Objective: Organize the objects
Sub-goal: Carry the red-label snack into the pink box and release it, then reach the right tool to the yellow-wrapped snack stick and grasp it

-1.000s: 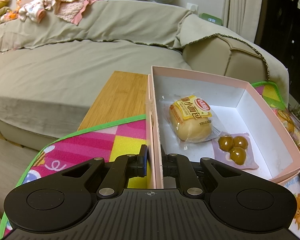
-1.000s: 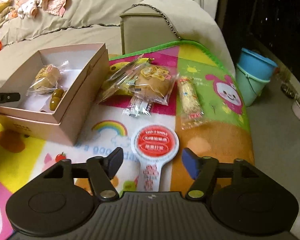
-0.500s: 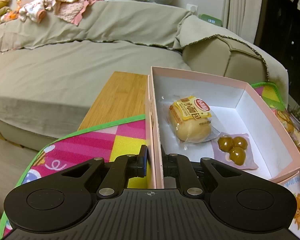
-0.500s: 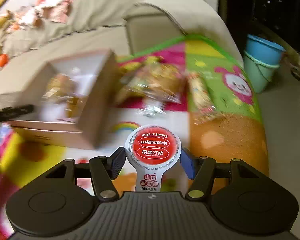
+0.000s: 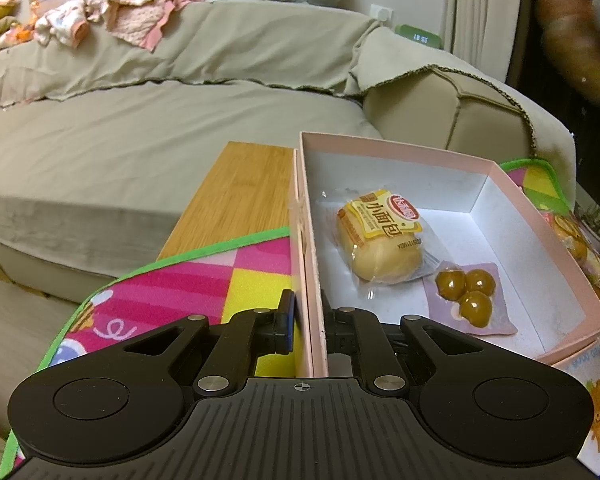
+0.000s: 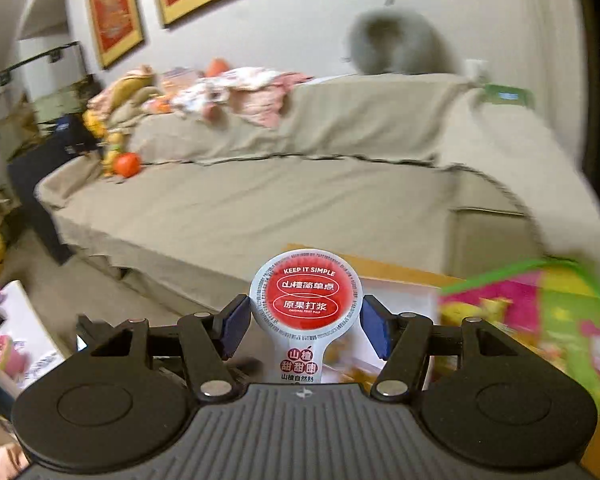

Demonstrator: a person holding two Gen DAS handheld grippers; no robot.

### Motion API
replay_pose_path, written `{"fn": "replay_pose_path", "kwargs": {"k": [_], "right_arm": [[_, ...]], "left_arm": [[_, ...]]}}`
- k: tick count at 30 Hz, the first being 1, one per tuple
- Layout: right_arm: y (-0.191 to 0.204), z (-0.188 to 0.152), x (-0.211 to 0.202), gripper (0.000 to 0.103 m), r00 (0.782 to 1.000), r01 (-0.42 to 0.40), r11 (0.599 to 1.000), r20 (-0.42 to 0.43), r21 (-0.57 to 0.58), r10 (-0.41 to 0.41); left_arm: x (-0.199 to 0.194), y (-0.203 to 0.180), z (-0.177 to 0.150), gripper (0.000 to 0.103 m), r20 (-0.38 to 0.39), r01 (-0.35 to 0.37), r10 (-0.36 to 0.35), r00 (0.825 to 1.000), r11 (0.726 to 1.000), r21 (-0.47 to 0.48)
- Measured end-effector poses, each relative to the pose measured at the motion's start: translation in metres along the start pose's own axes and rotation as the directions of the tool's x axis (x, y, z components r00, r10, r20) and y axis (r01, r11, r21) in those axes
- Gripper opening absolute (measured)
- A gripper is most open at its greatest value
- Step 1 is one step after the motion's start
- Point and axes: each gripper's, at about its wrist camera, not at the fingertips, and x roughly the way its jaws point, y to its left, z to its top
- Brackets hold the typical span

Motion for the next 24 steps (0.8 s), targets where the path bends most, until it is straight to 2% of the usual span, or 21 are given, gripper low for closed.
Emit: {"fn": "replay_pose_path", "kwargs": {"k": [3, 6, 12, 15, 19, 22, 24], "right_arm": [[0.006, 0.004, 0.021, 0.065, 1.0, 0.001, 1.0, -0.026, 0.003, -0.001], [-0.006, -0.002, 0.024, 0.066, 0.999, 0.013, 0.999, -0.053, 0.044, -0.01], [-0.064, -0.031, 0.008, 0.067, 0.985, 0.157, 0.98, -0.09, 0.125, -0.146], [-0.099, -0.05, -0.001, 0.067, 0.963, 0.258, 0.954, -0.117, 0.154, -0.242], [-0.142, -0.073, -0.011, 0.067, 0.915, 0.399, 0.901, -0.142, 0.171, -0.379], [-0.172, -0.083, -0.015, 0.067, 0.888, 0.456, 0.867, -0.165, 0.203, -0.429], [-0.185, -0.087, -0.013, 0.067, 0.881, 0.47, 0.854, -0.182, 0.222, -0.438]], "left_arm": [[-0.001, 0.001, 0.001, 0.012, -0.001, 0.0, 0.0, 1.0, 1.0, 0.006], [-0.001, 0.0, 0.001, 0.011, 0.003, -0.004, 0.004, 1.0, 1.0, 0.012], [0.0, 0.0, 0.001, 0.011, 0.005, -0.003, 0.003, 1.0, 1.0, -0.002], [0.0, 0.001, 0.0, 0.012, 0.005, -0.001, 0.001, 1.0, 1.0, -0.004], [0.0, 0.001, 0.0, 0.012, 0.004, -0.002, 0.002, 1.0, 1.0, -0.005], [0.0, 0.001, 0.0, 0.012, 0.004, -0.002, 0.002, 1.0, 1.0, -0.006], [0.0, 0.001, -0.001, 0.011, 0.004, -0.003, 0.003, 1.0, 1.0, -0.005]]}}
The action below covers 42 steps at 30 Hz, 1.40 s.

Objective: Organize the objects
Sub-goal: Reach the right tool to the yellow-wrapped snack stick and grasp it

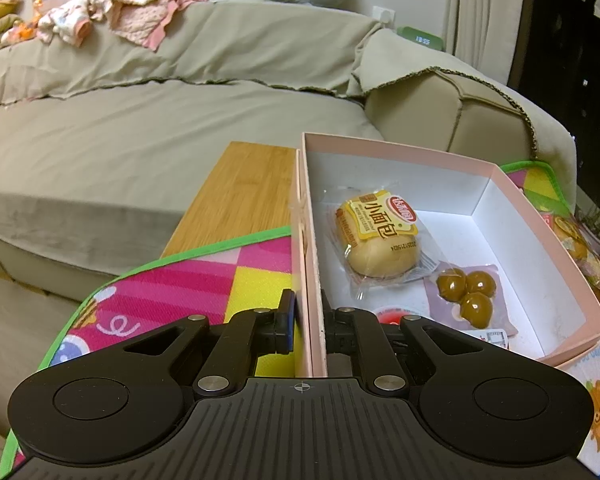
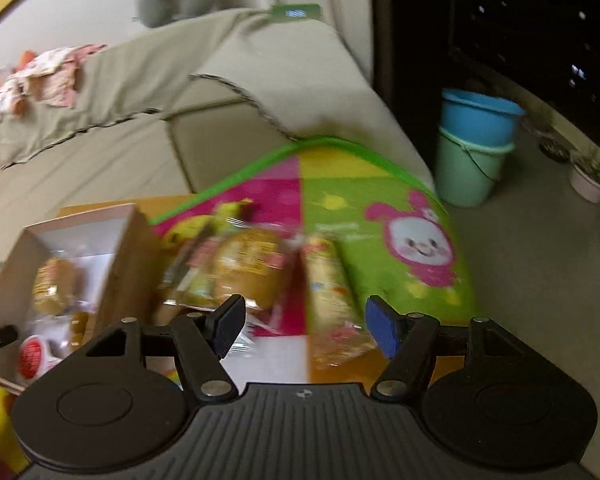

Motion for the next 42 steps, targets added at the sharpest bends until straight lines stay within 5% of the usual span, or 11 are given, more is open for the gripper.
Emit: {"fn": "replay_pose_path", "kwargs": {"k": [11, 13, 15, 24, 25, 27, 34, 42], "right_arm": [[0.063, 0.019, 0.023, 0.067, 0.993, -0.11, 0.991, 0.032, -0.076, 0.112], [0.077, 0.029, 0.031, 0.063, 0.991, -0.128, 0.988, 0.035, -0.09, 0.131], [0.086, 0.041, 0.045, 0.048, 0.989, -0.145, 0.987, 0.022, -0.069, 0.147], [0.109, 0.058, 0.11, 0.045, 0.996, -0.056, 0.997, -0.072, -0.056, 0.052], [0.11, 0.056, 0.109, 0.041, 0.996, -0.067, 0.996, -0.07, -0.057, 0.063], [0.109, 0.051, 0.102, 0.013, 0.993, -0.098, 0.993, -0.075, -0.067, 0.093], [0.102, 0.025, 0.066, 0.002, 0.98, -0.178, 0.98, -0.103, -0.092, 0.169], [0.075, -0.003, 0.006, 0.002, 0.967, -0.245, 0.967, -0.088, -0.066, 0.239]], "left_arm": [[0.0, 0.0, -0.001, 0.011, -0.001, 0.0, 0.0, 1.0, 1.0, 0.002], [-0.001, 0.001, -0.001, 0.011, 0.0, 0.0, 0.0, 1.0, 1.0, 0.001], [-0.001, 0.0, -0.001, 0.012, -0.001, 0.001, -0.001, 1.0, 1.0, 0.003], [-0.001, 0.002, -0.002, 0.012, -0.003, 0.005, -0.005, 1.0, 1.0, 0.002], [-0.001, 0.002, -0.002, 0.012, -0.002, 0.006, -0.006, 1.0, 1.0, 0.002], [-0.001, 0.001, -0.002, 0.012, -0.002, 0.005, -0.005, 1.0, 1.0, 0.0], [-0.002, 0.002, -0.003, 0.012, -0.001, 0.003, -0.003, 1.0, 1.0, 0.0], [-0.002, 0.002, -0.003, 0.012, -0.001, 0.005, -0.005, 1.0, 1.0, 0.0]]}}
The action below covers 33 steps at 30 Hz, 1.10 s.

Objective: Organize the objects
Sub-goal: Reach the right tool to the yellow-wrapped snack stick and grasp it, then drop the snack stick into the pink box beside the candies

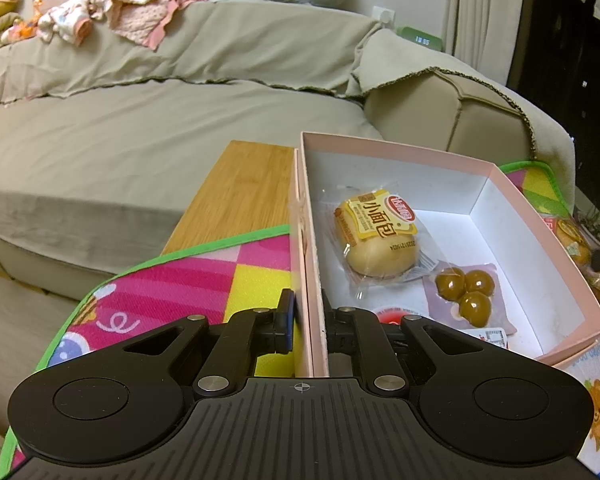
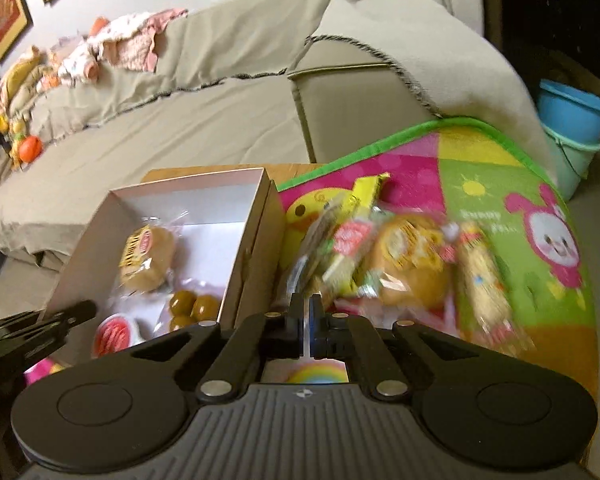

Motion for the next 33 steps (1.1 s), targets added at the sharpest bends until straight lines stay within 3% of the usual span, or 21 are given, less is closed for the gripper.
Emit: {"fn": "replay_pose_path", "kwargs": {"k": [5, 8, 11, 13, 15, 16, 23, 25, 27, 33], "right_arm": [[-0.02, -0.018, -0.037, 0.002, 0.999, -0.023, 0.998, 0.023, 0.062, 0.022], [-0.029, -0.025, -0.045, 0.003, 0.997, 0.057, 0.997, 0.043, 0.05, -0.059], [-0.043, -0.024, -0.04, 0.007, 0.98, 0.175, 0.984, 0.087, 0.043, -0.178], [-0.047, -0.022, -0.031, 0.021, 0.955, 0.266, 0.964, 0.134, -0.002, -0.263], [-0.052, -0.019, -0.015, 0.043, 0.928, 0.353, 0.934, 0.147, -0.049, -0.343], [-0.056, -0.016, -0.006, 0.044, 0.922, 0.372, 0.927, 0.136, -0.052, -0.363], [-0.104, 0.007, 0.049, 0.044, 0.961, 0.269, 0.95, 0.017, 0.161, -0.275], [-0.102, 0.008, 0.053, 0.044, 0.961, 0.269, 0.952, 0.023, 0.144, -0.275], [-0.094, 0.007, 0.054, 0.03, 0.963, 0.266, 0.959, 0.01, 0.095, -0.268], [-0.084, -0.016, 0.025, 0.028, 0.972, 0.234, 0.969, -0.013, 0.073, -0.234]], "left_arm": [[-0.001, -0.001, 0.001, 0.012, 0.0, 0.0, 0.0, 1.0, 1.0, -0.005], [-0.001, -0.001, 0.001, 0.012, 0.0, 0.001, -0.001, 1.0, 1.0, -0.006], [-0.001, -0.001, 0.001, 0.012, 0.0, 0.001, -0.001, 1.0, 1.0, -0.007], [-0.001, 0.0, 0.001, 0.012, -0.001, 0.0, 0.0, 1.0, 1.0, -0.006], [-0.001, -0.001, 0.001, 0.012, -0.001, -0.001, 0.001, 1.0, 1.0, -0.004], [-0.001, 0.0, 0.001, 0.012, -0.001, -0.001, 0.001, 1.0, 1.0, -0.006], [0.0, -0.002, 0.001, 0.012, -0.002, -0.003, 0.003, 1.0, 1.0, -0.002], [0.0, -0.002, 0.001, 0.012, -0.003, -0.004, 0.004, 1.0, 1.0, 0.0], [0.001, -0.003, 0.001, 0.012, -0.001, -0.008, 0.008, 1.0, 1.0, 0.007], [0.002, -0.003, 0.001, 0.012, -0.002, -0.006, 0.006, 1.0, 1.0, 0.008]]}}
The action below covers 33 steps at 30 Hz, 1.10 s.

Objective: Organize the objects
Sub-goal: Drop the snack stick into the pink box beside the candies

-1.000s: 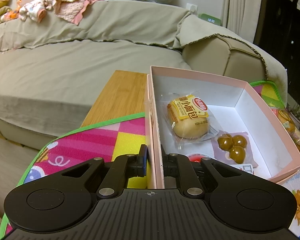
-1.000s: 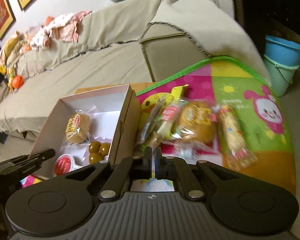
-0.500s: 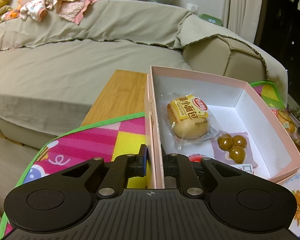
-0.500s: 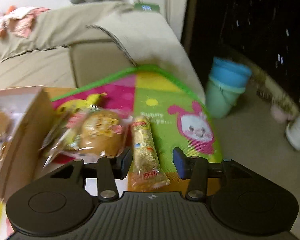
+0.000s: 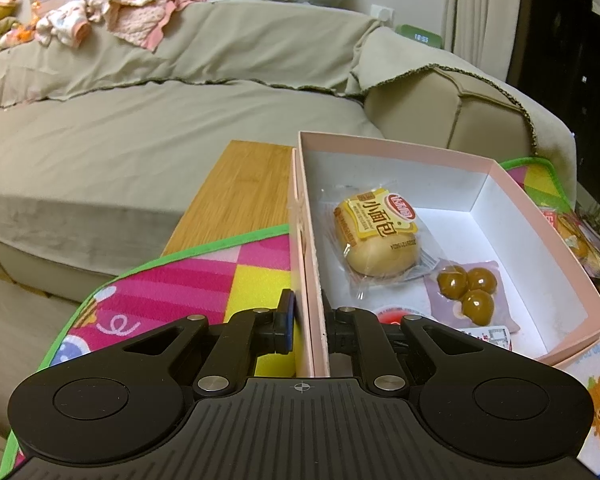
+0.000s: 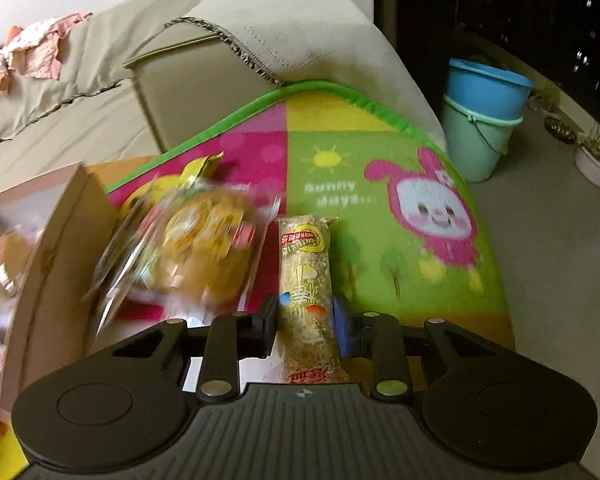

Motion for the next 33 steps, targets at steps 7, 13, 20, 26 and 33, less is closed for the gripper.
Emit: {"fn": "replay_pose_path", "kwargs": {"k": [7, 13, 20, 26, 33], "right_arm": [[0.005, -0.043, -0.075, 0.028, 0.999, -0.033, 0.999, 0.021, -0.021, 0.034], [0.046, -0.071, -0.128, 0.028, 0.99, -0.143, 0.982, -0.012, -0.126, 0.142], [0.111, -0.039, -0.167, 0.028, 0.947, -0.294, 0.926, 0.057, -0.236, 0.316], [0.157, 0.016, -0.145, 0.028, 0.929, -0.317, 0.916, 0.111, -0.247, 0.352], [0.188, 0.043, -0.101, 0.031, 0.934, -0.299, 0.928, 0.132, -0.222, 0.333]], "left_arm": [[0.0, 0.0, 0.0, 0.012, 0.0, -0.001, 0.001, 1.0, 1.0, -0.001], [0.001, 0.0, 0.0, 0.012, 0.0, -0.001, 0.001, 1.0, 1.0, 0.001], [0.002, 0.0, 0.001, 0.012, -0.002, -0.002, 0.002, 1.0, 1.0, 0.005], [0.003, 0.003, 0.001, 0.012, -0.004, 0.012, -0.012, 1.0, 1.0, 0.005], [0.003, 0.004, 0.0, 0.013, -0.004, 0.013, -0.013, 1.0, 1.0, 0.005]]}}
